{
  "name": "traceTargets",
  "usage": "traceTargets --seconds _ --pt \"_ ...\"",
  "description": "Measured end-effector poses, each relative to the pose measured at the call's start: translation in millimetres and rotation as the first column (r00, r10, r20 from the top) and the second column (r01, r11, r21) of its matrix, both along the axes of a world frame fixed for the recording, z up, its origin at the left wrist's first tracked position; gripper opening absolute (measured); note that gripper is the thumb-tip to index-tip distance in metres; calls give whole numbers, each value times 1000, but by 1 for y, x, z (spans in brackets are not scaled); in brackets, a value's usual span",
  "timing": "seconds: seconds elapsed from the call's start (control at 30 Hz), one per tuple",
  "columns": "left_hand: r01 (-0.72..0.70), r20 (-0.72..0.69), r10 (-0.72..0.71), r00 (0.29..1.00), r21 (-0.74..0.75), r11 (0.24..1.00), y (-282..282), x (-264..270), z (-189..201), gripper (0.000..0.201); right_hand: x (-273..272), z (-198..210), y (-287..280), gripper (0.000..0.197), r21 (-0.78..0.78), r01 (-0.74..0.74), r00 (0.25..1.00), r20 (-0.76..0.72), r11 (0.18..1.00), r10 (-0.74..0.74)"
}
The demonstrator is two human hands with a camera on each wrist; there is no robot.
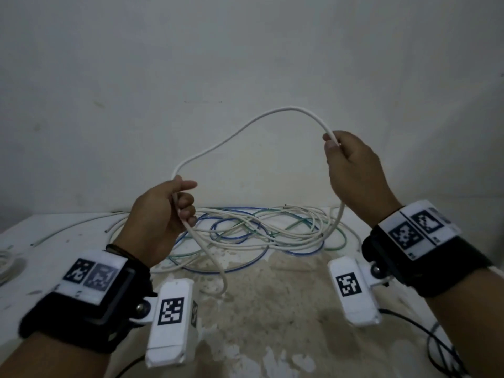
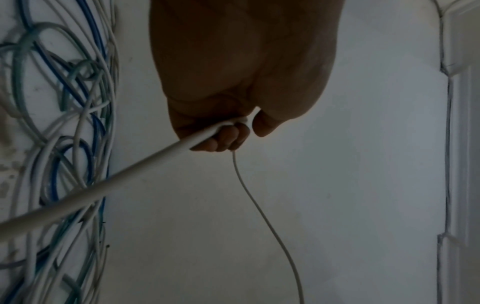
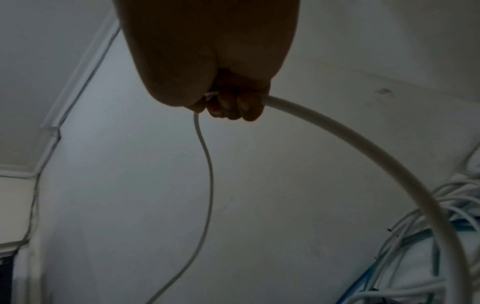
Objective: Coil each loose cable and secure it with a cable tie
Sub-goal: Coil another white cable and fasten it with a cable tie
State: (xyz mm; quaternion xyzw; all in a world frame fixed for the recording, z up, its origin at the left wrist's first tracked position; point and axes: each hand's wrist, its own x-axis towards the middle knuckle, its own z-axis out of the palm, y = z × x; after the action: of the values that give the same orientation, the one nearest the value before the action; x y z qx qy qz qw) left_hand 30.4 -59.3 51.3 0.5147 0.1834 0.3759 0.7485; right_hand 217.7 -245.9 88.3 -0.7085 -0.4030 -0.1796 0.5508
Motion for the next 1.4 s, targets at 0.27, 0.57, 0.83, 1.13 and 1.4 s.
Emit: traceTargets --seconds 0.27,0.57,0.83,1.13,1.4 --pt "59 11 -59 998 -59 997 -3 -5 3 19 -15 5 -1 15 -46 -95 981 166 994 101" --pt "-93 -360 184 915 256 962 -17 9 8 51 -40 -10 -1 25 -308 -28 838 511 951 190" --pt "-53 -278 157 948 347 936 -41 13 10 54 -67 -43 9 17 -453 39 734 619 891 282" --pt "155 -13 -154 988 45 987 -43 15 4 36 -81 -55 17 31 -543 -144 879 314 827 359" --pt "246 -119 -246 962 -17 969 -59 19 -10 39 -75 -44 24 37 -370 -168 979 47 914 199"
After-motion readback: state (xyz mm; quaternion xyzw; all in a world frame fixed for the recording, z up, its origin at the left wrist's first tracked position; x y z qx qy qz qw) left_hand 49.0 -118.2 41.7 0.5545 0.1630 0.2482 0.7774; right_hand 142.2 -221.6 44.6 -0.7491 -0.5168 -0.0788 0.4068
